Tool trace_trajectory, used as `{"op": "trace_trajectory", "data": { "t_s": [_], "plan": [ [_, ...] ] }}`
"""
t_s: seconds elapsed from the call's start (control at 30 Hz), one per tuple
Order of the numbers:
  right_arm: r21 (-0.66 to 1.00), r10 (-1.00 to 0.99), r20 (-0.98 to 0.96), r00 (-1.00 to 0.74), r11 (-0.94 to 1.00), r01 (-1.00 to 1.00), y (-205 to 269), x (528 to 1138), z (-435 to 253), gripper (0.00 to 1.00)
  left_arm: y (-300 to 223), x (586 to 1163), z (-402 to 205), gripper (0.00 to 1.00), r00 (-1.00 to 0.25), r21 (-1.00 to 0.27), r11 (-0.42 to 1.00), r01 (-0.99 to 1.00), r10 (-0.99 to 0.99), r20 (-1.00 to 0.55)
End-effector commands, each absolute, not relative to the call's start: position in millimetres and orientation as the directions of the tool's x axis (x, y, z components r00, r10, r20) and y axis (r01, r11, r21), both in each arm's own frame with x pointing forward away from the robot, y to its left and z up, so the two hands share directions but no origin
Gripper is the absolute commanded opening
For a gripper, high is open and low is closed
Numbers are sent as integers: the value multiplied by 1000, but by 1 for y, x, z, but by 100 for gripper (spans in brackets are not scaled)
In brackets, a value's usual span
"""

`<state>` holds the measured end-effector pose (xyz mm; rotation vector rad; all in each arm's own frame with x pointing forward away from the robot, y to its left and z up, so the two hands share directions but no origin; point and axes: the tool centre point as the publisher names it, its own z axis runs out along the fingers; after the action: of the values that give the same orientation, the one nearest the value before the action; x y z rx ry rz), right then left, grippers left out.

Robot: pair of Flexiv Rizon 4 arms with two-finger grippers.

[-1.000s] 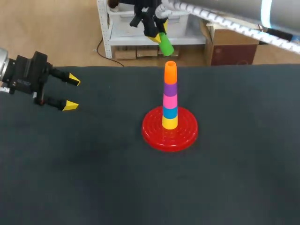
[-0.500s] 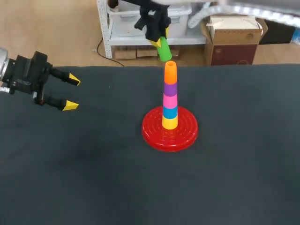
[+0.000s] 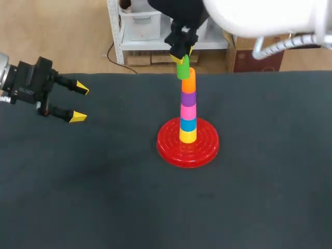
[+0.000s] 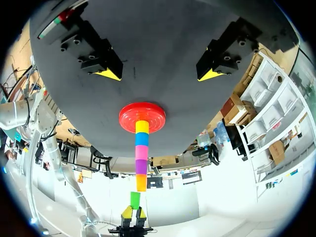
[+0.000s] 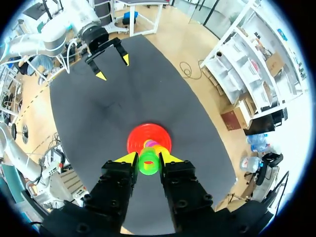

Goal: Pick up and stack the cylinders on the red base in this order: pink,purple,orange,green

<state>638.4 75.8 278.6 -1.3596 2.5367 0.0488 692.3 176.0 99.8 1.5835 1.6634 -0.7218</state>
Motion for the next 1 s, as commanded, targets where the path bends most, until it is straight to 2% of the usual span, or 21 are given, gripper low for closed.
{"op": "trace_trajectory", "data": {
  "t_s": [0.03, 0.4, 0.7, 1.0],
  "plan": [
    [-96, -706, -577, -412, 559, -824, 71, 637, 279, 0, 176, 691, 99, 100, 14, 84, 92, 992, 590, -807],
    [-58, -764, -490, -420, 509, -859, 68, 643, 298, 0, 176, 691, 99, 100, 14, 84, 92, 992, 590, -807],
    [27, -837, -326, -439, 456, -890, 58, 639, 307, 0, 176, 691, 99, 100, 14, 84, 92, 992, 590, -807],
    [21, -869, -248, -429, 438, -899, 54, 648, 304, 0, 176, 691, 99, 100, 14, 84, 92, 992, 590, -807]
  ]
}}
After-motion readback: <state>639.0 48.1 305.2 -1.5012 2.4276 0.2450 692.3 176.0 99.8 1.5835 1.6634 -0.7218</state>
